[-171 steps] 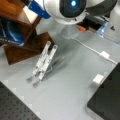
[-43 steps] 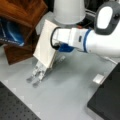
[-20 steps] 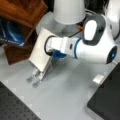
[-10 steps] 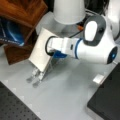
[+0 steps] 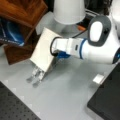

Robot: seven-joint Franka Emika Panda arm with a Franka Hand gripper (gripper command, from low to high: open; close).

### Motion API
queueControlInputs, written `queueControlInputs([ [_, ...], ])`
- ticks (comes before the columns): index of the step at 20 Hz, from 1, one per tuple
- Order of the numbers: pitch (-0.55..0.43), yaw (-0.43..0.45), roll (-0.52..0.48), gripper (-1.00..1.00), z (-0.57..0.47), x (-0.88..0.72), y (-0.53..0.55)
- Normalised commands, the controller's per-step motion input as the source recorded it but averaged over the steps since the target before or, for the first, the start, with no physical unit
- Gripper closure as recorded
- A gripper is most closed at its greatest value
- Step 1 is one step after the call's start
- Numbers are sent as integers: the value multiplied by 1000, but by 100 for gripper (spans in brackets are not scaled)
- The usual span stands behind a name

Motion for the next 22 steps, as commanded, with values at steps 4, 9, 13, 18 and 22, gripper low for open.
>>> queueControlInputs([
  [4,29,294,-169,-100,96,-203,-131],
  [9,11,297,-153,-100,42,-151,-150],
  [13,7,305,-148,-100,9,-124,-142],
  [18,3,284,-134,-100,-31,-115,-113],
  [22,-12,255,-105,-100,-50,-97,-62],
])
